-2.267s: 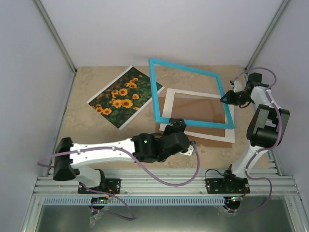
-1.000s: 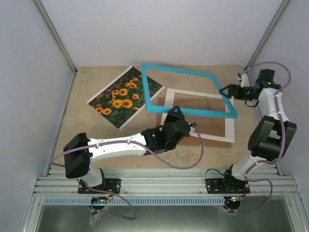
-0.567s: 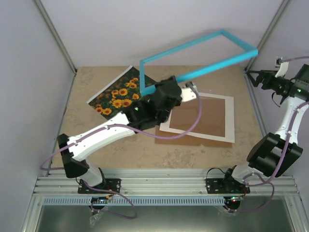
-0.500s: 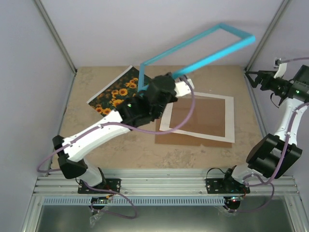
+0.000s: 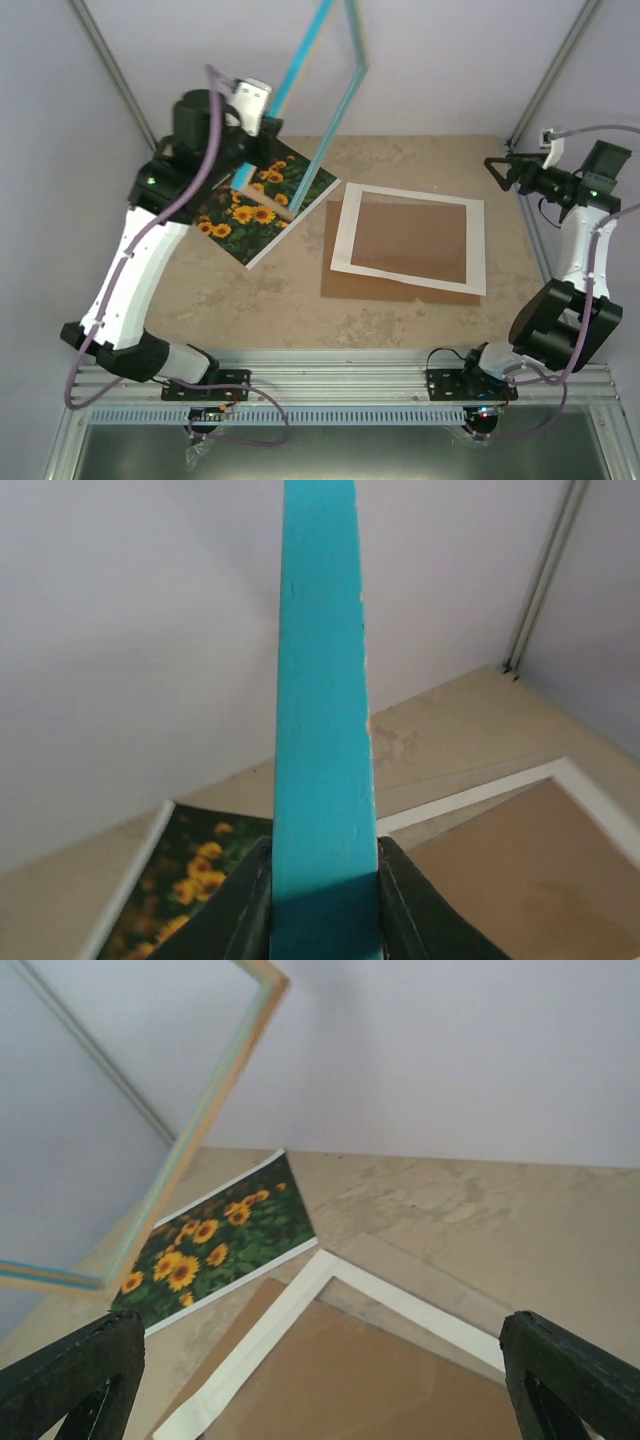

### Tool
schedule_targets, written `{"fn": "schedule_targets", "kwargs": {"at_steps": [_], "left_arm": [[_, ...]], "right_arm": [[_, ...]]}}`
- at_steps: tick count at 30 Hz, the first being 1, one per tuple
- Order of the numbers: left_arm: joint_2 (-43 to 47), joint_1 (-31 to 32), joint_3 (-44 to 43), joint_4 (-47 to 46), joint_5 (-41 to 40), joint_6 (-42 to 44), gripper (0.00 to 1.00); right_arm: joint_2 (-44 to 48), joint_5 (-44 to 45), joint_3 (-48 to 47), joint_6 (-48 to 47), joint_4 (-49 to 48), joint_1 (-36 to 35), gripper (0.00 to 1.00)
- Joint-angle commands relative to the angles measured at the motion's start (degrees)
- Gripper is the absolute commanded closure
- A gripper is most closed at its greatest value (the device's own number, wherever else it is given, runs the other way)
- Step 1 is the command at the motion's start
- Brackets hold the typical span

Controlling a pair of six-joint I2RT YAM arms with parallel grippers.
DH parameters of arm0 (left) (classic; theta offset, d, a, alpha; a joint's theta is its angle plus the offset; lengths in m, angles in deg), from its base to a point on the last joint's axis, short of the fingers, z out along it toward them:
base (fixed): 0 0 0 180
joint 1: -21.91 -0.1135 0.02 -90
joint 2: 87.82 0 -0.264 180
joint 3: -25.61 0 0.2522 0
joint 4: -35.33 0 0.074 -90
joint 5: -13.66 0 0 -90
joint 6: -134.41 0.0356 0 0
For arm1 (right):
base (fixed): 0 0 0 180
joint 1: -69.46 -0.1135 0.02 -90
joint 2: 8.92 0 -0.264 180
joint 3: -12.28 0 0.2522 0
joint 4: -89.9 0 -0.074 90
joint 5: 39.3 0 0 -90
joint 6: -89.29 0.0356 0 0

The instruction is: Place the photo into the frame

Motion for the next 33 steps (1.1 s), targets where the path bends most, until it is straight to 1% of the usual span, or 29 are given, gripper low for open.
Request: {"fn": "schedule_targets", "kwargs": {"at_steps": [1, 5, 6, 10, 12, 15, 18, 20, 26, 33], "left_arm": [[5.93, -14.14, 3.85, -3.38, 27.82, -17.35, 1.00], [10.84, -31.15, 17.04, -7.71, 45.17, -25.69, 1.00], [11.78, -34.74, 19.94, -8.90, 48.12, -27.40, 1.00], [15.61, -47.99, 34.06, -18.33, 57.87, -35.75, 1.00], [16.36, -51.72, 39.15, -21.36, 59.90, -37.21, 1.00], [16.27, -54.06, 43.58, -22.44, 60.94, -35.49, 1.00], [15.75, -54.38, 46.75, -22.67, 61.52, -31.89, 1.00], [14.78, -54.50, 48.41, -22.27, 63.31, -29.50, 1.00], [13.02, -55.08, 52.15, -21.06, 61.12, -22.99, 1.00], [9.66, -55.54, 57.35, -22.21, 59.79, -18.52, 1.00]], "right_arm": [[2.40, -0.74, 1.34, -1.23, -1.98, -3.85, 0.03], [2.27, -0.48, 2.61, -1.04, -3.07, -6.35, 0.03], [2.13, -0.38, 2.87, -1.11, -3.21, -6.99, 0.03], [1.97, -0.05, 4.01, -1.63, -3.28, -9.05, 0.03], [2.07, 0.32, 4.28, -2.30, -3.03, -9.74, 0.03], [1.93, 0.61, 4.37, -3.31, -2.26, -10.30, 0.03], [1.72, 0.55, 4.54, -4.04, -1.74, -10.37, 0.03], [1.80, 0.48, 5.16, -4.19, -1.86, -10.51, 0.03], [2.06, 0.28, 6.97, -4.40, -2.44, -10.58, 0.03], [1.70, 0.45, 7.68, -4.87, -2.44, -10.58, 0.03]]}}
